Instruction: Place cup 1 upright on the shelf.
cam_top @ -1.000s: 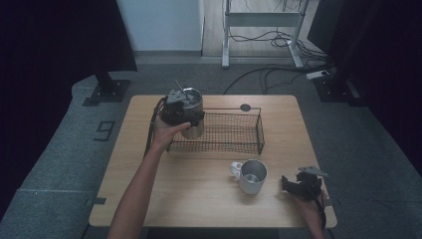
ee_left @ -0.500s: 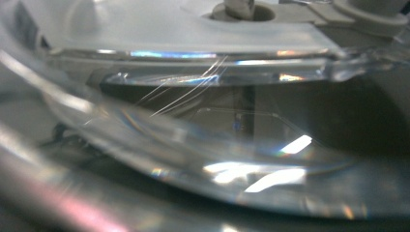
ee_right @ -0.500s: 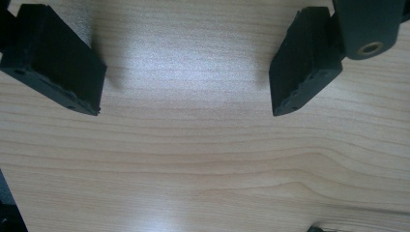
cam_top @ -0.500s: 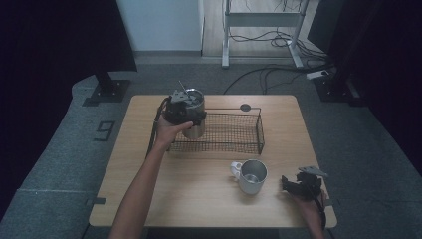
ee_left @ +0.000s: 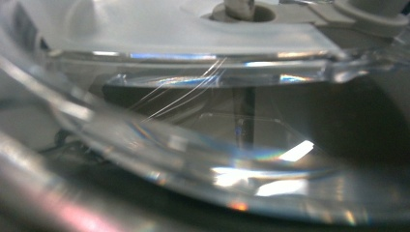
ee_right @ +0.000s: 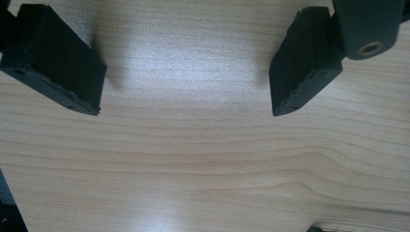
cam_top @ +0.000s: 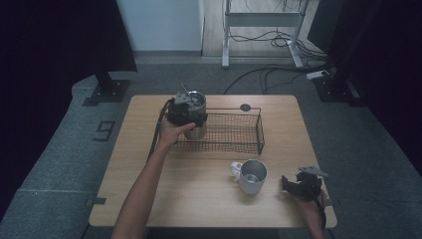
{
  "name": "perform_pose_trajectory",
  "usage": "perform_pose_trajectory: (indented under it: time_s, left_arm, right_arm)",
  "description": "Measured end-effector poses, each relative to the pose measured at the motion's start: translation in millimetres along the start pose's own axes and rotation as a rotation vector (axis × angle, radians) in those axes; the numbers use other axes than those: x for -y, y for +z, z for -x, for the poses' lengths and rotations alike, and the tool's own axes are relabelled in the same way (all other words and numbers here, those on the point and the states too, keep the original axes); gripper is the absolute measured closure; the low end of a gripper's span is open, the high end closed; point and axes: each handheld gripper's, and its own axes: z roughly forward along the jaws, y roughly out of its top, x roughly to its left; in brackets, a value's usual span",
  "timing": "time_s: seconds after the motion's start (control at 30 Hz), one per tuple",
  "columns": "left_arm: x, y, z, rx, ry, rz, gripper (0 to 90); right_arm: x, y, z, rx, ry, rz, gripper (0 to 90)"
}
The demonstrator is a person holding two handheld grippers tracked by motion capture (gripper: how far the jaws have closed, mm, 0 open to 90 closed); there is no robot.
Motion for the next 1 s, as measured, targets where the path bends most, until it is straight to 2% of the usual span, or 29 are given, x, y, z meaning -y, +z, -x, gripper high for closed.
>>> perform_pose_trajectory:
  time_s: [0.3,0.43,1.0]
  left_arm:
    - [10.4,11.1,-6.8,-0.017,-0.022,-0.033,4.0]
    - [15.8,15.3,-8.8,-0.019,-0.020,-0.049,4.0]
    - [27.1,26.1,-10.3,-0.030,-0.040,-0.075,4.0]
  right_arm:
    - [0.0,0.0,0.0,0.000,0.000,0.000,12.6]
    - [0.0,0.0,0.0,0.000,0.000,0.000,12.6]
    - [0.0,0.0,0.0,0.000,0.000,0.000,12.6]
